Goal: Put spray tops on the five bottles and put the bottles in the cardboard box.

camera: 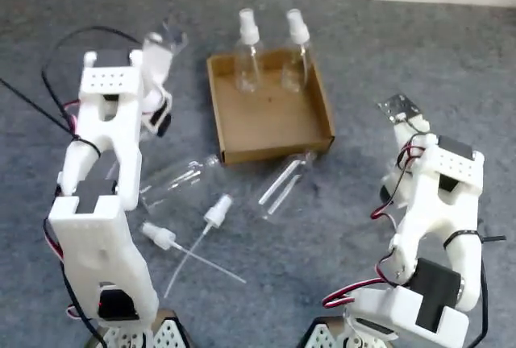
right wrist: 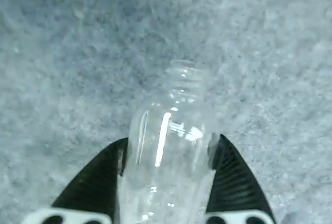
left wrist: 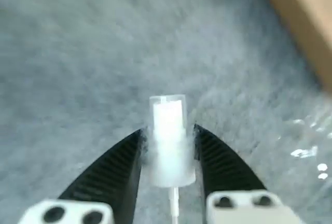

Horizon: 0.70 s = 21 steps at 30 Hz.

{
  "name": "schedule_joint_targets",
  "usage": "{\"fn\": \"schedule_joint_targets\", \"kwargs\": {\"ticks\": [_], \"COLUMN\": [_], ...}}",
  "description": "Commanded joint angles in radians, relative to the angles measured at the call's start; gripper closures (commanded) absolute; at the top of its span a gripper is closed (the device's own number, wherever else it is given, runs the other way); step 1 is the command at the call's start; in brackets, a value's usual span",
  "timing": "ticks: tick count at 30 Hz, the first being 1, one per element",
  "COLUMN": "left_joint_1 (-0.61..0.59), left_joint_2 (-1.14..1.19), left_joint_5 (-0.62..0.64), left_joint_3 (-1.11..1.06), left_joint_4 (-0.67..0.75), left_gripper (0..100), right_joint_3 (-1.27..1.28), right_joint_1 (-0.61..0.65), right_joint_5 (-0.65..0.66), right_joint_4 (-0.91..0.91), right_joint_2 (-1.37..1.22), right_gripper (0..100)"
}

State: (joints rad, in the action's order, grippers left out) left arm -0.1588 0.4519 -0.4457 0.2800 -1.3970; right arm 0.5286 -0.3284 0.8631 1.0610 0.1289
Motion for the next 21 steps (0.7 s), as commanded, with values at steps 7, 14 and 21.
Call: {"fn": "schedule_joint_targets", "kwargs": {"ticks": [7, 14, 21], "left_joint_1": [0.018, 0.018, 0.022], "left_joint_2": [-0.018, -0.008, 0.071], "left_joint_5": [-0.009, -0.008, -0.012], "left_joint_3": [-0.174, -0.059, -0.081], "left_joint_4": [0.164, 0.164, 0.172], "left_gripper": [81, 82, 82], "right_joint_3": [-0.004, -0.002, -0.002], "right_joint_1": [-0.015, -0.013, -0.015], "right_joint_5": [0.008, 0.006, 0.006], "right_joint_4": [-0.010, -0.010, -0.010], "right_joint_2": [0.008, 0.008, 0.012], "right_gripper": [89.6, 75.2, 75.1]}}
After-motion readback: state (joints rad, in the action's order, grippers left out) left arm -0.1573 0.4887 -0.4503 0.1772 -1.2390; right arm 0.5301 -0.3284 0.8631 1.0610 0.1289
